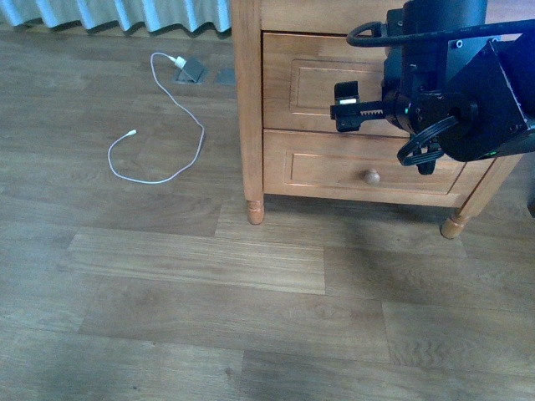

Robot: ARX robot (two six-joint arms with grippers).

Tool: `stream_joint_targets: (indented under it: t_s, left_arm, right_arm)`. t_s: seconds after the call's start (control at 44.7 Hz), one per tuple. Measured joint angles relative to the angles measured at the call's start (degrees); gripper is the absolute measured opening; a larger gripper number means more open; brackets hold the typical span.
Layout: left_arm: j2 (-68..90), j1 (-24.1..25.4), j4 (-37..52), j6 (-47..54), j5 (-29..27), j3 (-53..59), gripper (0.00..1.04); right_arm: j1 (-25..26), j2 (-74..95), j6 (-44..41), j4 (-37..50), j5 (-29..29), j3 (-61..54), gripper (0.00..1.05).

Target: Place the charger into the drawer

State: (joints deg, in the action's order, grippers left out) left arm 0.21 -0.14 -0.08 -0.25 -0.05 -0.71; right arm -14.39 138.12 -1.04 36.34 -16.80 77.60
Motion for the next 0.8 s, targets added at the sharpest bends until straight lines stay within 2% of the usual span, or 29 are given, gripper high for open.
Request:
stream_joint_targets:
  t_s: [0.112,0.156,0.469,0.536,0.805]
  left_arm:
    - [0.00,0.00,0.00,0.02,0.00,0.00,0.99]
    - [0.00,0.00,0.00,0.02,0.00,0.00,0.99]
    - [0.00,0.00,0.00,0.02,0.00,0.00,0.99]
    - [0.00,0.00,0.00,0.02,0.02,0.00,0.99]
    - [0.00,0.00,0.00,0.02,0.00,0.00,0.99]
  right_arm:
    - [0.02,0.00,0.00,0.35,0.22,0.00,0.96]
    - [0.02,0.00,-0.04,0.57,0.13,0.00,0.92]
    - [0.66,0.00,-0.70,1.07,-0.24,-0.02,0.34]
    - [0.55,0.00,-1.29,1.07,-0.15,-0.04,0.25]
    - [0.70,-0.87,-1.40,0.96,2.23,-1.68,0.24]
